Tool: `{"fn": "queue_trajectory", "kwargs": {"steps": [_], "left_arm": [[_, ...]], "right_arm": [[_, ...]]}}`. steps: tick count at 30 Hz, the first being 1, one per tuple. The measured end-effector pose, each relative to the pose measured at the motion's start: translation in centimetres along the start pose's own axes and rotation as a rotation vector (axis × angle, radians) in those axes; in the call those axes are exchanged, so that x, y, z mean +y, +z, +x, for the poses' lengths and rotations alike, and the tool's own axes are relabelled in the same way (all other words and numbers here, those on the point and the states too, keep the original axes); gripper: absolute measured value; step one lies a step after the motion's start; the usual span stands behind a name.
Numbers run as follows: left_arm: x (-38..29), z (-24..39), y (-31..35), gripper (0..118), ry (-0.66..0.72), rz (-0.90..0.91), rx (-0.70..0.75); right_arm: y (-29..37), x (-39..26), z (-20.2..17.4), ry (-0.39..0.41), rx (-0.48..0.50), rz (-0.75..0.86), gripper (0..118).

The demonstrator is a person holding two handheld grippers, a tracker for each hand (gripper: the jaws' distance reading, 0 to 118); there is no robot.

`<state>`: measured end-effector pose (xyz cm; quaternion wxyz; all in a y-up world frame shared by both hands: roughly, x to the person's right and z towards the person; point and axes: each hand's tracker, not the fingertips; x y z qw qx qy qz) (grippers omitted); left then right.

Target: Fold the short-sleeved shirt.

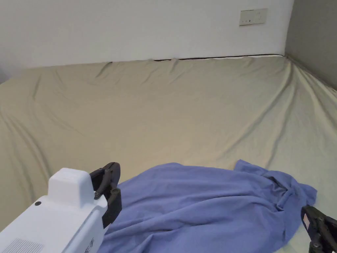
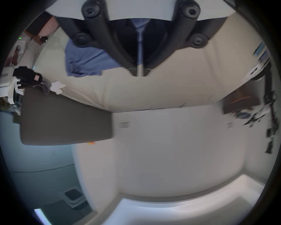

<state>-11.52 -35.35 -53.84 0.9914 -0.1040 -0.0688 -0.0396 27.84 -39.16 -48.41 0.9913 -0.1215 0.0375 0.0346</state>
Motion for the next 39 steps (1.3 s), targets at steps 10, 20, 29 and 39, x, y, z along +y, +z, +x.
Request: {"fn": "queue_trajectory", "kwargs": {"steps": [10,20,29,39], "left_arm": [[-6.5,-7.3,5.0,0,0.179,-0.119,0.133],[-10.0,-17.2,-12.2,107,0.299,-0.548,0.161],[-13.7,-16.6,-16.5,76,0.216,-0.683,0.234],[-9.8,-11.5,-10.7,0,0.125,-0.445,0.036]], "right_arm": [[-1.2,0.3,-4.0,0.038,0.041,-0.03,0],[-2.3,0.6,-3.9,0.084,0.013,-0.065,0],[-3.0,-0.5,-2.4,0.07,-0.033,-0.111,0],[-5.2,-2.7,1.4,0.071,-0.049,-0.182,0]]}}
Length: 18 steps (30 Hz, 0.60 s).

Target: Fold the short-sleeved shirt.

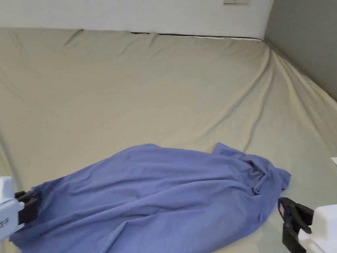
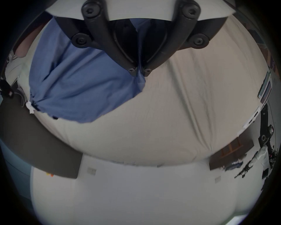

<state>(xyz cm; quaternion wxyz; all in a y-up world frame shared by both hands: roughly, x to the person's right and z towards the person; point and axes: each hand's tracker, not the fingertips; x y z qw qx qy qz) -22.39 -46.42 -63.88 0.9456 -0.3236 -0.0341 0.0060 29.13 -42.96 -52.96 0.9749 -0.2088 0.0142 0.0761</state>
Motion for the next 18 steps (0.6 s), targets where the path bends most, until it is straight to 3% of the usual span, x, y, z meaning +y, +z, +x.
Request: {"fn": "queue_trajectory", "kwargs": {"steps": [1,2,3,4,5,6,7,9,11,13,15,16,17,18], "left_arm": [[0.0,0.1,1.1,0,0.025,0.034,-0.016],[0.2,0.4,1.9,0,0.08,0.07,-0.029],[0.0,0.6,2.4,0,0.101,0.068,-0.06],[-0.1,1.0,2.8,0,0.086,0.064,-0.062],[-0.3,1.5,3.0,0,0.081,0.063,-0.055],[-0.2,1.9,3.4,0,0.062,0.071,-0.048],[-0.1,2.1,3.4,0,0.055,0.072,-0.05],[0.1,2.3,3.4,0,0.066,0.067,-0.055],[0.4,2.0,2.8,0,0.078,0.053,-0.053],[0.5,2.0,2.4,0,0.085,0.035,-0.047],[0.6,1.5,2.0,0,0.091,0.015,-0.055],[0.6,1.5,1.9,0,0.089,0.007,-0.057],[0.7,1.6,2.0,0,0.084,-0.001,-0.061],[0.7,1.0,2.0,0,0.085,-0.005,-0.068]], "right_arm": [[-1.3,0.1,1.0,0.053,-0.052,-0.031,1],[-2.2,0.0,1.7,0.047,-0.123,-0.093,4],[-3.8,0.4,2.9,0.025,-0.141,-0.092,18],[-5.3,0.8,4.3,-0.028,-0.124,-0.096,44],[-7.0,0.9,5.7,-0.121,-0.08,-0.161,90],[-9.0,0.9,7.1,-0.156,-0.077,-0.228,113],[-10.7,0.9,8.2,-0.179,-0.098,-0.283,118],[-14.2,0.7,10.3,-0.196,-0.115,-0.303,114],[-16.8,0.2,12.0,-0.32,-0.113,-0.358,112],[-19.8,-1.0,13.4,-0.389,-0.08,-0.444,106],[-20.2,-1.3,13.1,-0.422,-0.005,-0.456,64],[-19.0,-0.7,11.8,-0.311,-0.111,-0.436,52],[-18.5,-0.3,11.0,-0.223,-0.049,-0.361,10],[-18.1,-0.2,10.7,-0.248,0.1,-0.331,3]]}}
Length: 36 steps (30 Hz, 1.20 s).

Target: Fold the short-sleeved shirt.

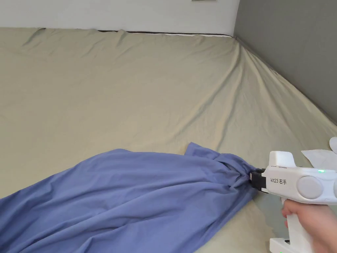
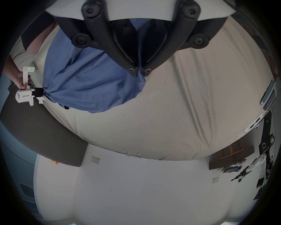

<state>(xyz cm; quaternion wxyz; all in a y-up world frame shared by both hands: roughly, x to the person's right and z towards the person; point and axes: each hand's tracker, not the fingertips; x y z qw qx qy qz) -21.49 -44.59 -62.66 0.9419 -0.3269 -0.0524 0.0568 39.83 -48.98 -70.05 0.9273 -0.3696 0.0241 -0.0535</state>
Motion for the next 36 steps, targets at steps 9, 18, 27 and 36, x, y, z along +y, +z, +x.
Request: {"fn": "queue_trajectory", "kwargs": {"steps": [9,18,27,36], "left_arm": [[6.9,-2.5,7.4,0,0.008,0.186,0.031],[16.1,-4.8,17.6,0,-0.049,0.397,0.146],[23.5,-4.9,21.2,0,-0.167,0.51,0.24],[29.6,-1.9,15.3,0,-0.108,0.527,0.317]], "right_arm": [[9.3,3.7,-0.8,-0.051,-0.05,0.216,3],[21.6,8.9,-2.2,0.037,-0.128,0.435,3],[31.2,15.9,-4.9,0.213,-0.265,0.615,3],[28.8,24.7,-8.0,0.248,-0.415,0.676,3]]}}
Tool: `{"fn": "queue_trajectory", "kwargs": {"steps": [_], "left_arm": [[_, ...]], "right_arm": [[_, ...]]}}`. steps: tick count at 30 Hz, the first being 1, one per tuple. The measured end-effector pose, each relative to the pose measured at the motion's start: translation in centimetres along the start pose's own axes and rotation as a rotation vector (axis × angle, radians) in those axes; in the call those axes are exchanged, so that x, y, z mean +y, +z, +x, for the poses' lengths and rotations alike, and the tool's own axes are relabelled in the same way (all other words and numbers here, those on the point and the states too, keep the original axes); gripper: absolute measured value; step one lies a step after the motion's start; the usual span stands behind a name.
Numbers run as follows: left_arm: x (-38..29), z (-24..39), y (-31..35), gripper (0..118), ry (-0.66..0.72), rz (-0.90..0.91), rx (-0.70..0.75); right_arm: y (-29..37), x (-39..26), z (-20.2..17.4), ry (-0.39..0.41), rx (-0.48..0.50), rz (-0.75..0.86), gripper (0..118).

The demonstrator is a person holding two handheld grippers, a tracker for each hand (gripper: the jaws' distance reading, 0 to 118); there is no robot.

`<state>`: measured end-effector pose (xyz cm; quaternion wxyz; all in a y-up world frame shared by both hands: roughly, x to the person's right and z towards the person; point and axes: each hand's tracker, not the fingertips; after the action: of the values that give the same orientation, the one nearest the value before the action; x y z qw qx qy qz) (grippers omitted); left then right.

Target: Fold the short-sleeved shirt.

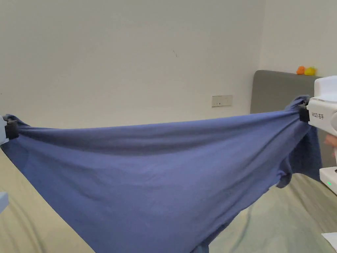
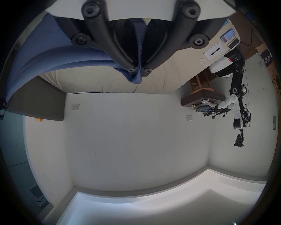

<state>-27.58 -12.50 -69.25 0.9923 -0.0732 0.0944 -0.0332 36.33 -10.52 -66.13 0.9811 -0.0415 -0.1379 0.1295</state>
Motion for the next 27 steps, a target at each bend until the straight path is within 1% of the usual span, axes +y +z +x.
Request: {"fn": "queue_trajectory", "kwargs": {"steps": [2,3,4,6,7,9,12,13,15,16,17,19,20,22,24,26,27], "left_arm": [[0.3,0.5,-1.8,0,0.027,0.014,0.0],[0.4,0.7,-2.8,0,0.036,0.011,-0.002],[0.6,1.0,-4.2,0,0.036,0.002,0.003],[0.9,1.7,-6.7,0,0.029,-0.03,0.032],[1.1,2.0,-7.6,0,0.027,-0.016,0.034],[1.6,2.6,-9.6,0,0.048,0.01,0.029],[1.6,3.6,-12.8,0,0.063,0.068,0.093],[1.1,4.2,-14.6,0,0.013,0.053,0.092],[0.5,5.0,-17.9,0,0.001,0.033,0.098],[0.2,5.2,-19.6,0,-0.003,0.024,0.101],[-0.3,5.6,-21.1,0,-0.004,0.026,0.104],[-1.3,6.4,-23.5,0,-0.041,0.016,0.12],[-1.9,6.9,-25.1,0,-0.058,0.004,0.119],[-3.6,7.8,-27.1,0,-0.118,-0.003,0.115],[-5.2,8.0,-28.5,0,-0.095,-0.008,0.081],[-7.5,8.1,-29.6,0,-0.071,-0.032,0.107],[-8.5,8.2,-30.0,0,-0.065,-0.057,0.108]], "right_arm": [[-2.0,1.0,-0.9,0.013,-0.027,0.023,3],[-3.0,1.5,-1.3,0.044,-0.058,0.036,3],[-4.0,1.9,-1.7,0.051,-0.075,0.054,3],[-5.7,2.8,-2.2,0.016,-0.097,0.077,3],[-6.9,3.3,-2.5,0.001,-0.101,0.086,3],[-9.2,4.1,-3.2,-0.002,-0.113,0.086,3],[-12.7,4.6,-4.5,-0.037,-0.107,0.111,3],[-14.1,4.6,-5.1,-0.031,-0.118,0.126,3],[-17.1,4.4,-6.4,-0.023,-0.117,0.121,3],[-18.5,4.1,-7.0,-0.023,-0.116,0.122,3],[-19.9,3.6,-7.6,-0.044,-0.107,0.133,3],[-22.2,2.2,-9.0,-0.098,-0.144,0.174,3],[-23.5,1.3,-9.8,-0.073,-0.169,0.185,3],[-25.9,-0.7,-11.3,-0.069,-0.171,0.149,3],[-27.8,-3.0,-12.6,-0.072,-0.162,0.134,3],[-28.9,-5.9,-13.7,-0.068,-0.138,0.094,3],[-29.2,-7.3,-14.2,-0.052,-0.142,0.088,3]]}}
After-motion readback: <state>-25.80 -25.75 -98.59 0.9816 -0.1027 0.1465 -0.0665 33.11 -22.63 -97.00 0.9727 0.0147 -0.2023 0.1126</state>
